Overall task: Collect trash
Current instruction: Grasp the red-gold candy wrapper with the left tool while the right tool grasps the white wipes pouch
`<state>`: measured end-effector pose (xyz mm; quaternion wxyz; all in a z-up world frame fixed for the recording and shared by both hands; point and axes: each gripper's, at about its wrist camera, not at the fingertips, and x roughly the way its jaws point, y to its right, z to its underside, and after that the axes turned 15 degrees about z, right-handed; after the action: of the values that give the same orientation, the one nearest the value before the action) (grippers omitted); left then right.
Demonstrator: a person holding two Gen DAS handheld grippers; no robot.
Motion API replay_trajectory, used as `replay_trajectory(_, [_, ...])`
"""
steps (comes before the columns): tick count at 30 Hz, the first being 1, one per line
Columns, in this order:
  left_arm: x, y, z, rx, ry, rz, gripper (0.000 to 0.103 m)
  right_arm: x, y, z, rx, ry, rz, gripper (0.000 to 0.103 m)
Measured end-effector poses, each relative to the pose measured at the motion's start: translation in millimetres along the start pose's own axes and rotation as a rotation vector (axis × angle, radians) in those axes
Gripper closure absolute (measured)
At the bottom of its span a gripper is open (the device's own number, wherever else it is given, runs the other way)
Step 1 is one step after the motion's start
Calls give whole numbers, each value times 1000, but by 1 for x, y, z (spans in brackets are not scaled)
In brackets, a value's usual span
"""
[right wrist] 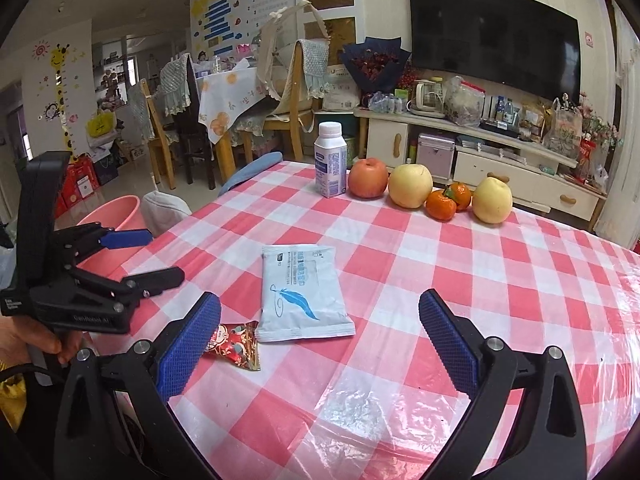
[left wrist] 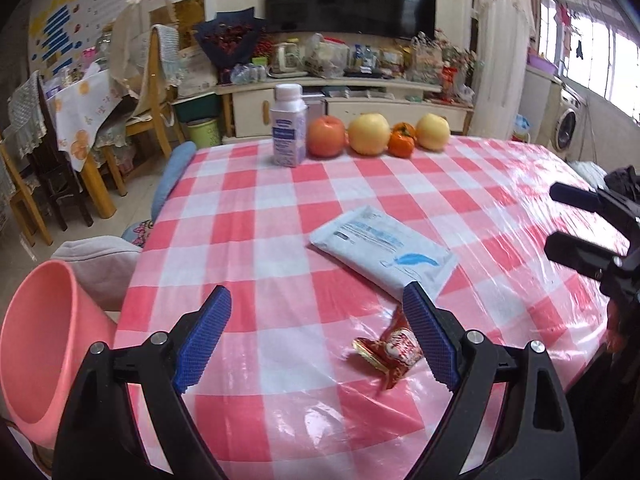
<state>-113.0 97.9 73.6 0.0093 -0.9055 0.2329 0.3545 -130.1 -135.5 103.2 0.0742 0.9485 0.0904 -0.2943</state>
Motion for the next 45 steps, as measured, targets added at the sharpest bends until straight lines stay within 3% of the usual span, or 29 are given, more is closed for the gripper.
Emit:
replay_trajectory(13, [37,16,13,-29,-115,118,15,16,39,-4,109,-81,-28,5])
replay_trajectory(19, [51,32,18,56,-181,184,15,31,49,-5,164,-137,-109,5])
replay_trajectory(22, [56,34,19,109,-202,203,15,39,45,-6,159,-166,-138,5])
replay_trajectory(31, [70,26,21,138,-262,245,15,61,19,-5,85,-240,-175,5])
replay_trajectory(40, [84,39,31,190,-351,323,18,81,4,-5,59,-284,-169,5])
replay_trajectory(45, [81,40,31,192,-346,341,22,94,0,-5,54,-303,-148,5])
